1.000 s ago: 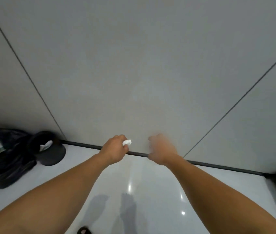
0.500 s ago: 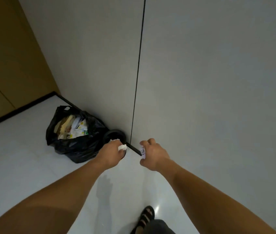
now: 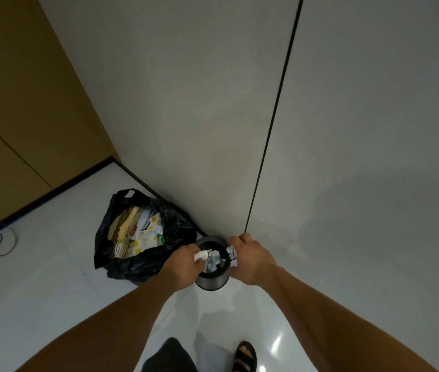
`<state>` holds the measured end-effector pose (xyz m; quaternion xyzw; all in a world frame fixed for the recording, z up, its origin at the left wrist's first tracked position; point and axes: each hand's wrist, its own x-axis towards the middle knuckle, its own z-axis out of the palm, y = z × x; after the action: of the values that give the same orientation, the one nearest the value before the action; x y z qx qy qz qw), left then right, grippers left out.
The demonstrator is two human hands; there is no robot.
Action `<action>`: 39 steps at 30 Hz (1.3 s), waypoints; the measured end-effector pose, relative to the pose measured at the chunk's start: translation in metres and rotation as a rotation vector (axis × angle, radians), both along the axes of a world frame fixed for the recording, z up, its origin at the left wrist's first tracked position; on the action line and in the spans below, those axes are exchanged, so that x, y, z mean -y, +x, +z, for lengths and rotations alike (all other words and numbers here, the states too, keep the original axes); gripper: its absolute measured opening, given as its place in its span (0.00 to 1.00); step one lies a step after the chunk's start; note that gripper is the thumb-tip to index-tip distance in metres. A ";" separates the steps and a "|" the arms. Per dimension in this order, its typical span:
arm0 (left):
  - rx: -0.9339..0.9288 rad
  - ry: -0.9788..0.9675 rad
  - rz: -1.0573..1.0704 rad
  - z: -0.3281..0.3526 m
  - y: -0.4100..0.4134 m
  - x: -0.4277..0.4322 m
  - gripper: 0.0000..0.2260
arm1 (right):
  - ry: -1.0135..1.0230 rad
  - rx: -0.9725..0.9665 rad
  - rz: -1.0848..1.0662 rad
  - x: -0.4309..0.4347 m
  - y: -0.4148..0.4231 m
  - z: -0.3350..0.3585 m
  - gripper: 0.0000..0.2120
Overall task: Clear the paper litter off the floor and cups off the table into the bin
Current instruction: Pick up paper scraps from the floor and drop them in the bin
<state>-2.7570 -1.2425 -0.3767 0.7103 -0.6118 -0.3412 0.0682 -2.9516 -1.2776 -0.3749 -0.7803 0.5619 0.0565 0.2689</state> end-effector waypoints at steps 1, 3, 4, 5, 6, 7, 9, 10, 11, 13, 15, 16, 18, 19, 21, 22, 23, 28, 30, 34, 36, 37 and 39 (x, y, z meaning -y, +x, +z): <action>-0.010 0.016 0.004 -0.004 0.004 0.015 0.15 | 0.006 0.002 0.007 0.013 0.006 -0.003 0.35; -0.030 0.046 0.006 -0.013 0.009 0.045 0.15 | 0.019 0.003 -0.018 0.038 0.015 -0.013 0.35; -0.039 0.062 0.000 -0.019 0.013 0.059 0.15 | 0.029 0.007 -0.041 0.050 0.021 -0.019 0.36; -0.050 0.077 -0.015 -0.025 0.017 0.073 0.14 | 0.044 0.012 -0.068 0.061 0.028 -0.026 0.36; -0.061 0.094 -0.038 -0.033 0.022 0.085 0.14 | 0.057 0.013 -0.097 0.072 0.035 -0.033 0.37; -0.071 0.113 -0.064 -0.042 0.029 0.098 0.14 | 0.070 0.012 -0.130 0.082 0.042 -0.041 0.38; -0.088 0.178 -0.119 -0.059 0.046 0.122 0.15 | 0.120 0.015 -0.216 0.097 0.059 -0.058 0.39; -0.092 0.207 -0.143 -0.069 0.056 0.135 0.15 | 0.140 0.022 -0.259 0.103 0.068 -0.067 0.39; -0.091 0.232 -0.165 -0.080 0.066 0.147 0.14 | 0.159 0.028 -0.294 0.109 0.078 -0.077 0.39; -0.082 0.262 -0.197 -0.105 0.081 0.175 0.12 | 0.187 0.040 -0.354 0.121 0.094 -0.101 0.38; -0.073 0.286 -0.227 -0.132 0.088 0.202 0.11 | 0.204 0.046 -0.397 0.137 0.105 -0.129 0.37; -0.068 0.300 -0.236 -0.148 0.088 0.213 0.11 | 0.215 0.051 -0.416 0.145 0.110 -0.143 0.36; -0.075 0.322 -0.256 -0.180 0.085 0.231 0.10 | 0.248 0.063 -0.472 0.157 0.118 -0.176 0.34; -0.085 0.334 -0.261 -0.197 0.081 0.238 0.10 | 0.260 0.077 -0.502 0.162 0.121 -0.193 0.33; -0.103 0.362 -0.279 -0.236 0.074 0.248 0.09 | 0.280 0.098 -0.539 0.171 0.125 -0.231 0.32; -0.110 0.375 -0.288 -0.255 0.071 0.252 0.08 | 0.282 0.100 -0.541 0.174 0.125 -0.252 0.32; -0.114 0.387 -0.294 -0.275 0.069 0.255 0.08 | 0.276 0.097 -0.539 0.176 0.125 -0.273 0.32; -0.116 0.426 -0.277 -0.364 0.066 0.261 0.08 | 0.258 0.086 -0.576 0.173 0.124 -0.357 0.34; -0.144 0.444 -0.218 -0.391 0.069 0.261 0.12 | 0.251 0.105 -0.605 0.172 0.124 -0.380 0.35; -0.148 0.462 -0.175 -0.416 0.077 0.265 0.19 | 0.234 0.158 -0.638 0.170 0.123 -0.402 0.42; -0.109 0.466 -0.187 -0.414 0.084 0.267 0.18 | 0.254 0.154 -0.640 0.166 0.123 -0.398 0.41; -0.086 0.476 -0.202 -0.410 0.088 0.268 0.19 | 0.263 0.144 -0.634 0.162 0.122 -0.394 0.40; -0.035 0.486 -0.241 -0.395 0.092 0.270 0.20 | 0.295 0.126 -0.629 0.154 0.119 -0.380 0.38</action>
<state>-2.6646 -1.5125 -0.7719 0.6219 -0.5907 -0.4961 -0.1348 -2.8330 -1.4315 -0.7552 -0.5236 0.7429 0.0031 0.4171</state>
